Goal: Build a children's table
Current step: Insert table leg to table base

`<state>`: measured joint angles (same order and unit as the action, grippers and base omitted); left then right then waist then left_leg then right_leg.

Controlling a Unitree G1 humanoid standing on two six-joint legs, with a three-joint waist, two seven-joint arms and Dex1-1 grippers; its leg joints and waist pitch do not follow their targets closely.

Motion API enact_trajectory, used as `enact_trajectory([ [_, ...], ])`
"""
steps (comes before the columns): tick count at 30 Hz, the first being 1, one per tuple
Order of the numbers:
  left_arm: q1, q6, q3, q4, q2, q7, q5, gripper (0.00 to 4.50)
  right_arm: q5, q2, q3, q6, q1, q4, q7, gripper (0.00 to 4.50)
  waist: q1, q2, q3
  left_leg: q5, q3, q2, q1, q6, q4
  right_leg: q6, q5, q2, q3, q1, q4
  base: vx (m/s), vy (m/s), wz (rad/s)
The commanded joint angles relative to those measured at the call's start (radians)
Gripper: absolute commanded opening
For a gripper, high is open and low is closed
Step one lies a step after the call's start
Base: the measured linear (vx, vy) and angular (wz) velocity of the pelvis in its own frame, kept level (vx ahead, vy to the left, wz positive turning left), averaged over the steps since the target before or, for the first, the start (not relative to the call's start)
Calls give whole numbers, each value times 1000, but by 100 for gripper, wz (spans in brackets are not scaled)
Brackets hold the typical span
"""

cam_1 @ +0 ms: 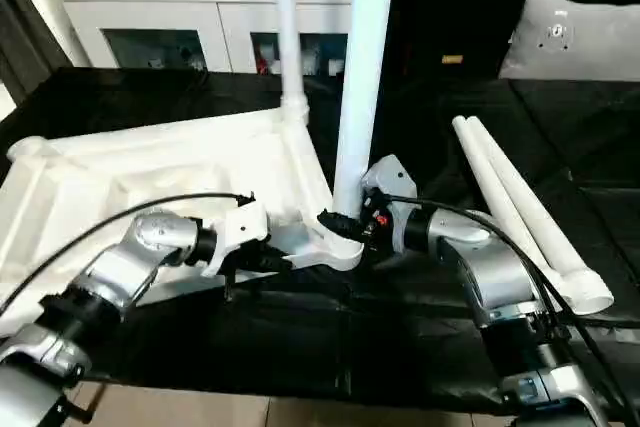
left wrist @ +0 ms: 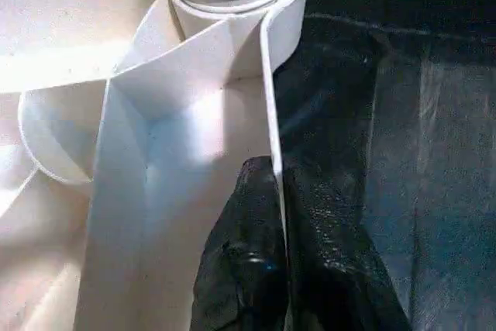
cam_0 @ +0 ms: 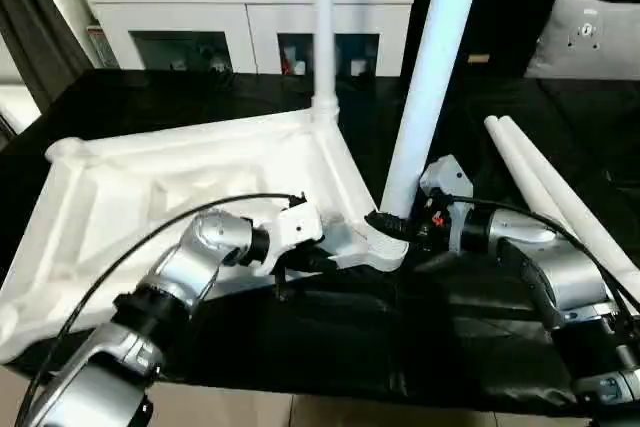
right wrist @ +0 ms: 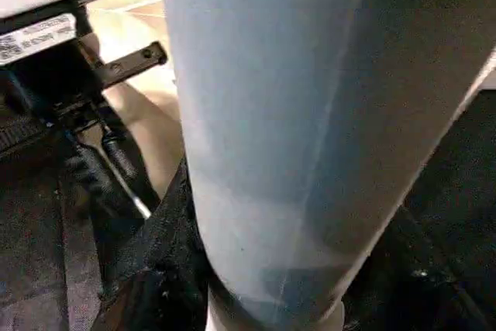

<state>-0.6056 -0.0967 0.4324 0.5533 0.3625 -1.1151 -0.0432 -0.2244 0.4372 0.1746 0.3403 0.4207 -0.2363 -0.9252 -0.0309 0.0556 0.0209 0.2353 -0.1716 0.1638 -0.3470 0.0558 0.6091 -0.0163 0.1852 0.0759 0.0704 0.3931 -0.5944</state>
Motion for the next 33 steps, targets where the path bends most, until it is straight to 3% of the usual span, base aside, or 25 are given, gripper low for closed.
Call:
enact_trajectory([
  [1, -37, 23, 24, 26, 8, -46, -31, 0, 60, 3, 85, 74, -55, -83, 4, 188, 5, 3, -36, 188, 24, 63, -6, -47, -89, -224, 220, 75, -52, -50, 76, 0, 0, 0],
  [4, -52, 14, 15, 46, 3, -35, -29, 0, 55, 0, 86, 86, -70, -55, 9, 188, 5, 2, -36, 194, 24, 64, -6, -44, -89, -234, 207, 76, -52, -52, 75, 0, 0, 0],
  [10, -52, -15, -5, 64, 2, -20, -18, 0, 51, -11, 70, 106, -104, -15, 43, 188, 4, 0, -33, 206, 23, 64, -4, -40, -92, -221, 254, 77, -53, -52, 81, 0, 0, 0],
  [11, -40, -41, -17, 50, 6, -13, -10, 0, 57, -24, 53, 114, -112, -12, 88, 188, 2, 11, -31, 220, 25, 63, -2, -35, -95, -217, 278, 78, -53, -50, 83, 0, 0, 0],
  [13, -28, -58, -26, 35, 8, -6, -3, 0, 59, -36, 39, 122, -114, -11, 122, 188, 9, 4, -23, 285, 25, 62, 5, -17, -102, -194, 375, 77, -51, -48, 95, 0, 0, 0],
  [14, -21, -67, -32, 25, 10, -1, 2, 0, 60, -44, 30, 128, -115, -10, 144, 188, 9, 11, -22, 300, 27, 62, 8, -12, -103, -186, 400, 77, -51, -47, 96, 0, 0, 0],
  [16, 32, -121, -46, -71, 18, 31, 11, 0, 76, -81, -3, 162, -116, -1, 257, 188, 15, 18, -22, 313, 32, 68, 7, 6, -109, -182, 399, 80, -55, -47, 94, 0, 0, 0],
  [17, 55, -147, -50, -113, 20, 46, 13, 0, 82, -97, -17, 179, -117, 4, 302, 188, 18, 16, -22, 314, 34, 68, 4, 9, -110, -183, 392, 79, -53, -48, 93, 0, 0, 0],
  [18, 106, -238, -74, -213, -1, 99, 31, 0, 95, -135, -42, 203, -115, 18, 394, 188, 25, 23, -23, 316, 35, 69, 6, 22, -112, -185, 372, 78, -54, -48, 87, 0, 0, 0],
  [19, 126, -286, -87, -257, -19, 135, 36, 0, 97, -156, -55, 221, -113, 26, 437, 188, 39, 24, -19, 325, 36, 66, -2, 23, -113, -188, 371, 74, -51, -48, 88, 0, 0, 0],
  [21, 138, -317, -95, -283, -32, 161, 36, 0, 99, -169, -64, 234, -111, 31, 464, 188, 51, 22, -19, 346, 35, 59, 4, 16, -109, -177, 411, 71, -50, -44, 96, 0, 0, 0],
  [23, 165, -421, -108, -369, -103, 268, 17, 0, 109, -219, -88, 259, -94, 28, 553, 188, 60, 18, -18, 320, 37, 63, -5, 11, -111, -181, 401, 74, -51, -47, 94, 0, 0, 0],
  [25, 165, -464, -102, -410, -161, 321, 3, 0, 102, -253, -106, 277, -71, 3, 600, 188, 62, 11, -21, 292, 33, 58, -5, -7, -106, -177, 392, 71, -51, -45, 100, 0, 0, 0],
  [27, 160, -482, -92, -429, -195, 344, -6, 0, 98, -271, -112, 279, -55, -18, 620, 188, 65, 15, -21, 283, 32, 58, -5, -13, -105, -184, 391, 73, -51, -44, 101, 0, 0, 0],
  [29, 151, -520, -59, -468, -236, 384, -38, 0, 102, -299, -112, 286, -28, -49, 658, 188, 62, 3, -20, 263, 31, 56, -9, -25, -103, -178, 386, 73, -52, -46, 103, 0, 0, 0],
  [32, 152, -539, -41, -488, -231, 401, -58, 0, 108, -308, -101, 307, -22, -54, 663, 188, 61, 5, -20, 236, 31, 57, -11, -36, -103, -179, 366, 74, -52, -47, 100, 0, 0, 0],
  [33, 155, -548, -42, -496, -227, 405, -57, 0, 108, -308, -97, 314, -22, -54, 664, 188, 62, -1, -19, 236, 30, 57, -10, -39, -103, -179, 369, 74, -52, -46, 101, 0, 0, 0],
])
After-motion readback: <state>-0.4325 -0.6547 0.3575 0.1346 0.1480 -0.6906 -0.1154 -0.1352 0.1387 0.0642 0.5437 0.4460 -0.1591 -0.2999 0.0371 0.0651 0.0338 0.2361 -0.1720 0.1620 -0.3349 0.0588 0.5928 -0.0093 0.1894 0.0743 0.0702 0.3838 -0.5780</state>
